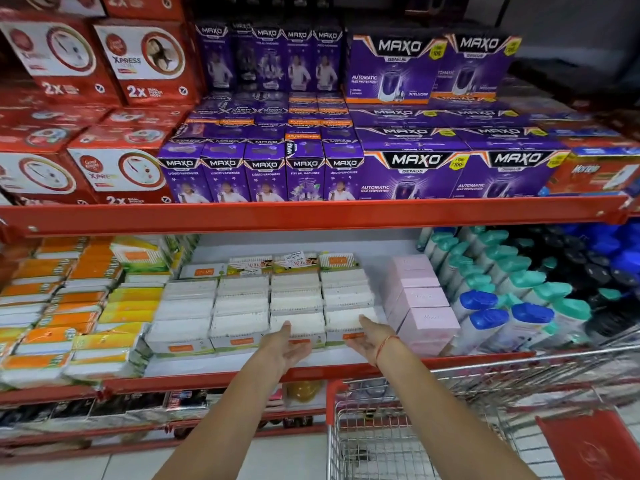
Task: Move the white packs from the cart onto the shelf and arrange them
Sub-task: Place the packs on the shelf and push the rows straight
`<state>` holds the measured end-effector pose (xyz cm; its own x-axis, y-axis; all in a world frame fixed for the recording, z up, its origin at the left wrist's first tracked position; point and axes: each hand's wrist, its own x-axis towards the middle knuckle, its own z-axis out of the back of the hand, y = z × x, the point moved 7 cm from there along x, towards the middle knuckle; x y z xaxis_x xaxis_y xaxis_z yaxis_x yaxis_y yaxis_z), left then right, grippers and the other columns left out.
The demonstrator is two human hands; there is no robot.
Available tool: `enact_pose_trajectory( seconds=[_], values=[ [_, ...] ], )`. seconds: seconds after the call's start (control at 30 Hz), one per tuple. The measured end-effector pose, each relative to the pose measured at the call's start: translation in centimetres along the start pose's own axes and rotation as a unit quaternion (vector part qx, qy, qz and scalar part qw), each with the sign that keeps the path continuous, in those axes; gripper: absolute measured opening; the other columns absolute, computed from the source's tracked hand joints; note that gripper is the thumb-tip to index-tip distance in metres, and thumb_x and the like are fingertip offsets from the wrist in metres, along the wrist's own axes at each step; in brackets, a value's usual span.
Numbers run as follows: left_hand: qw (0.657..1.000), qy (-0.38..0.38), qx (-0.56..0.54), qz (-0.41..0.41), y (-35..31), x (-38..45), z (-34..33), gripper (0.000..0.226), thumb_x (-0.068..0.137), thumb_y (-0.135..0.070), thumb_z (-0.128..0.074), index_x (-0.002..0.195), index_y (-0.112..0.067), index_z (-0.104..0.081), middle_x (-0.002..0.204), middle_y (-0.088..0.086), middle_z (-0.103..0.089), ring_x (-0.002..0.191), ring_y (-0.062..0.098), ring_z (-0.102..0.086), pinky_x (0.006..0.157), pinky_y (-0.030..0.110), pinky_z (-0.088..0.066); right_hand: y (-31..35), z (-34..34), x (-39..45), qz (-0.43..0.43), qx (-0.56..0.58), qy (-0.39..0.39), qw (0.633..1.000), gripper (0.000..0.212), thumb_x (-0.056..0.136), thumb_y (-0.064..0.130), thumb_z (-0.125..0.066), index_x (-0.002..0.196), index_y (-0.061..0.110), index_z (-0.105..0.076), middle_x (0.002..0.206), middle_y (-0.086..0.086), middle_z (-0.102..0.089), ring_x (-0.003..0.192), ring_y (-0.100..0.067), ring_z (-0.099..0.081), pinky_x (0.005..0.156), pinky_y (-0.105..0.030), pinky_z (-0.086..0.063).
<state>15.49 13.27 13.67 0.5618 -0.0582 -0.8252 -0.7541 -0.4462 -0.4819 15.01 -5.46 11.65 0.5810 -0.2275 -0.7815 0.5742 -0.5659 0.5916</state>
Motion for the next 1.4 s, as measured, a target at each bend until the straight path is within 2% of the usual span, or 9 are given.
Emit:
enact_pose_trajectory(
  seconds=[0.5,0.57,0.67,0.73,0.8,0.9,1.0,1.13,1.4],
  values=[
    [0.990,0.045,0.132,-0.004,-1.0,-0.2,0.4,0.056,0.094,-0.029,-0.054,0.133,0.008,-0.038,0.120,0.031,-0.061,0.061,0.027,-0.068,0.056,0.032,-0.059,0.0,0.4,1.0,0.044,-0.125,-0.058,0.990,0.045,0.094,0.036,-0.055,0.110,-0.006,-0.057,0.096,-0.018,-0.068,0.091,-0.031,-0.067,0.089,-0.039,-0.054],
    [0.978,0.065,0.198,-0.019,-1.7,-0.5,1.1,0.056,0.092,-0.030,-0.057,0.124,0.014,-0.046,0.096,0.024,-0.069,0.071,0.026,-0.070,0.064,0.030,-0.060,0.5,0.3,0.5,0.094,-0.335,-0.091,0.933,0.057,0.090,0.048,-0.053,0.104,-0.006,-0.065,0.094,-0.018,-0.072,0.091,-0.031,-0.069,0.091,-0.043,-0.054],
    [0.940,0.097,0.306,-0.113,-4.6,-1.3,2.6,0.042,0.090,-0.026,-0.061,0.111,0.011,-0.063,0.084,0.013,-0.073,0.073,0.017,-0.073,0.060,0.023,-0.061,3.1,-2.4,-3.2,0.276,-0.572,-0.208,0.744,0.050,0.091,0.043,-0.050,0.084,-0.001,-0.072,0.083,-0.018,-0.076,0.079,-0.030,-0.072,0.073,-0.032,-0.058],
    [0.877,0.079,0.391,-0.267,-8.2,-2.5,3.9,0.029,0.092,-0.021,-0.060,0.100,0.005,-0.070,0.080,0.006,-0.075,0.067,0.012,-0.072,0.065,0.029,-0.062,4.5,-6.3,-7.4,0.429,-0.587,-0.246,0.641,0.040,0.093,0.030,-0.053,0.071,0.001,-0.071,0.068,-0.019,-0.074,0.064,-0.032,-0.071,0.056,-0.030,-0.054],
    [0.740,0.035,0.503,-0.445,-12.2,-4.2,5.7,0.022,0.092,-0.022,-0.059,0.101,-0.006,-0.071,0.086,0.004,-0.075,0.077,0.014,-0.071,0.078,0.037,-0.060,4.5,-11.0,-10.4,0.545,-0.575,-0.216,0.571,0.031,0.093,0.023,-0.054,0.073,0.004,-0.069,0.061,-0.016,-0.072,0.055,-0.031,-0.069,0.048,-0.028,-0.052],
    [0.479,-0.028,0.679,-0.556,-15.2,-3.8,8.7,0.055,0.090,-0.050,-0.050,0.131,-0.014,-0.054,0.126,0.004,-0.063,0.118,0.020,-0.057,0.104,0.035,-0.044,1.8,-17.5,-10.2,0.537,-0.633,0.006,0.558,0.040,0.096,0.034,-0.048,0.126,0.009,-0.056,0.121,-0.015,-0.066,0.109,-0.027,-0.064,0.091,-0.035,-0.054],
    [0.311,-0.040,0.795,-0.518,-16.3,-0.7,11.8,0.102,0.076,-0.083,-0.024,0.144,-0.007,-0.033,0.150,0.008,-0.039,0.146,0.019,-0.014,0.117,0.039,-0.003,-2.8,-21.9,-7.7,0.458,-0.763,0.129,0.437,0.101,0.083,0.055,-0.060,0.153,0.011,-0.002,0.161,-0.010,-0.007,0.149,-0.024,-0.007,0.123,-0.036,-0.011],
    [0.285,-0.013,0.852,-0.439,-16.6,2.5,13.7,0.124,0.059,-0.096,-0.023,0.145,-0.007,-0.022,0.152,0.013,-0.026,0.146,0.018,0.007,0.114,0.044,0.004,-4.8,-24.1,-3.8,0.435,-0.844,0.075,0.305,0.138,0.061,0.066,-0.072,0.150,0.007,0.016,0.160,-0.011,0.018,0.147,-0.028,0.016,0.121,-0.048,0.006],
    [0.283,-0.002,0.862,-0.420,-16.5,4.0,14.3,0.123,0.060,-0.091,-0.028,0.145,-0.002,-0.023,0.153,0.016,-0.031,0.143,0.027,-0.013,0.110,0.052,-0.015,-5.8,-24.5,-3.3,0.439,-0.831,0.060,0.337,0.129,0.070,0.056,-0.071,0.150,0.006,0.017,0.157,-0.017,0.022,0.145,-0.033,0.021,0.121,-0.049,0.006]
  ],
)
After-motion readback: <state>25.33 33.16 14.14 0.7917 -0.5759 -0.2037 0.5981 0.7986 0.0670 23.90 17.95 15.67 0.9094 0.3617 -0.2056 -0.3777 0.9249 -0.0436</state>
